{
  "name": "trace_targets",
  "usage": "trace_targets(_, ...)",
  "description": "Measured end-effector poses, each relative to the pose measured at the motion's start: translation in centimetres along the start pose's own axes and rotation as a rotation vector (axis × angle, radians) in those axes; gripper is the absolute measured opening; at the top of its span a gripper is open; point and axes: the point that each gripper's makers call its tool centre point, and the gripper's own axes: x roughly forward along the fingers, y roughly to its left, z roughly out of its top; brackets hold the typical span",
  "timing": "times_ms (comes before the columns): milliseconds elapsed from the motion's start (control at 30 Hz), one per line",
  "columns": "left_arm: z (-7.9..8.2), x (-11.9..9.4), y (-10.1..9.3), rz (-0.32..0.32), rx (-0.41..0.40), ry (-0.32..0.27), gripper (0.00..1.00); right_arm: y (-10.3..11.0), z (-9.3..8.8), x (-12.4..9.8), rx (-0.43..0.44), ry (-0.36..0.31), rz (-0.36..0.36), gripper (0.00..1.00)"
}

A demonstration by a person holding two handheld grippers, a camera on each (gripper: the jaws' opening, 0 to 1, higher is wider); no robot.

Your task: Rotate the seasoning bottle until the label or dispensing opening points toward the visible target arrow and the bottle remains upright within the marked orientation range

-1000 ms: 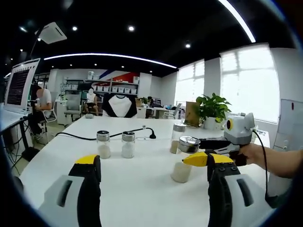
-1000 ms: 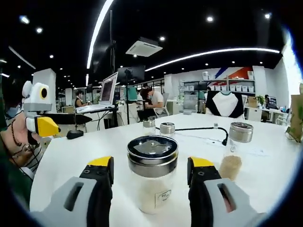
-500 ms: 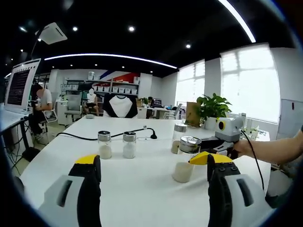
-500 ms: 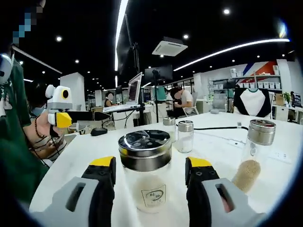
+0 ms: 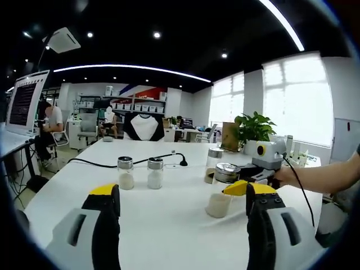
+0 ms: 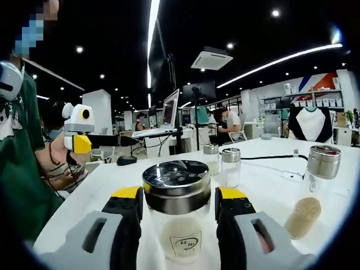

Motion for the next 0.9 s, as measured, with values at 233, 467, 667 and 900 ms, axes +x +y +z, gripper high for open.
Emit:
trace_targets(233,0.11,0.05,0.10,0.002,0.002,0.000,0.98,0.00,-0.07,0.20,-0.037,0.013,-0.001,0.43)
trace_targets(467,0.07,0.00,0.32,0.007,0.000,0.001,0.98,-0.08,-0.18,0.22,-0.052,0.032,-0.006,0.43)
trace_targets(667,0.13,-0.01,0.39,0.011,0.001,-0.001,0.98,-0.10,-0.27,0.17,-0.061,0.039,-0.013,0.42)
trace_targets(900,0.06,-0.08,0.54,0.017,0.001,0.002,0.98,-0.17,-0.34,0.12,-0.069,0.043,-0.029,0.42)
